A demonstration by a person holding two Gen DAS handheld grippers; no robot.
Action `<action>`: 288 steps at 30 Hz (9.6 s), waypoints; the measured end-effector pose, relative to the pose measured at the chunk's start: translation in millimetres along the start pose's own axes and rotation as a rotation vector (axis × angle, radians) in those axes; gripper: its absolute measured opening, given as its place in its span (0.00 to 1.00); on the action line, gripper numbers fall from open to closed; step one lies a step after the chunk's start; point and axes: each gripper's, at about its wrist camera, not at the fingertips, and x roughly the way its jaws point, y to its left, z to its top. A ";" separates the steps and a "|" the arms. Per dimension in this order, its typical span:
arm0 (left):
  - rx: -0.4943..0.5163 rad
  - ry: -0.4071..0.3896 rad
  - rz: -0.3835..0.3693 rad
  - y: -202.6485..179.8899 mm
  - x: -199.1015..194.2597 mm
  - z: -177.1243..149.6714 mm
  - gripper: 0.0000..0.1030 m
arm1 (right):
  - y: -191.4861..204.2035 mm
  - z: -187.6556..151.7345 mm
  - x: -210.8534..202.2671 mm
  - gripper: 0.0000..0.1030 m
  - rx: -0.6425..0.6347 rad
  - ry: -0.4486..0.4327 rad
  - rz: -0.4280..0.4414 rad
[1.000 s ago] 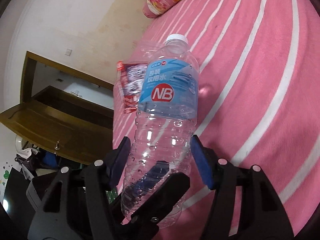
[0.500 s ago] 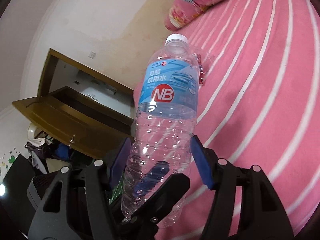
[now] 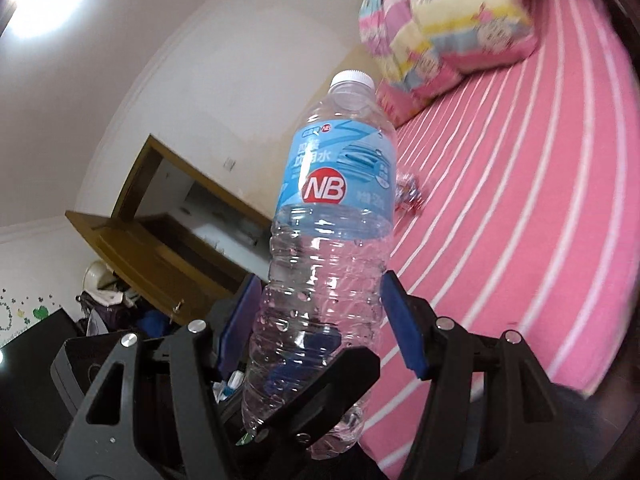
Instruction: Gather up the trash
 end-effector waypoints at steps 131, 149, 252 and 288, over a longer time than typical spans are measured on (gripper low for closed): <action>-0.673 0.039 0.140 401.6 255.9 71.8 0.54 | -145.4 171.7 424.1 0.92 -0.252 0.172 -0.258; -0.671 0.057 0.110 403.1 256.8 75.6 0.12 | -150.1 166.5 435.1 0.09 -0.248 0.246 -0.231; -0.138 0.679 -0.293 -115.8 302.6 -86.6 0.22 | -262.6 -26.9 -195.0 0.15 0.107 -0.029 -1.009; -0.418 0.013 -0.211 -15.5 79.4 15.4 0.95 | -9.3 -2.9 -142.7 0.95 -0.363 -0.233 -0.772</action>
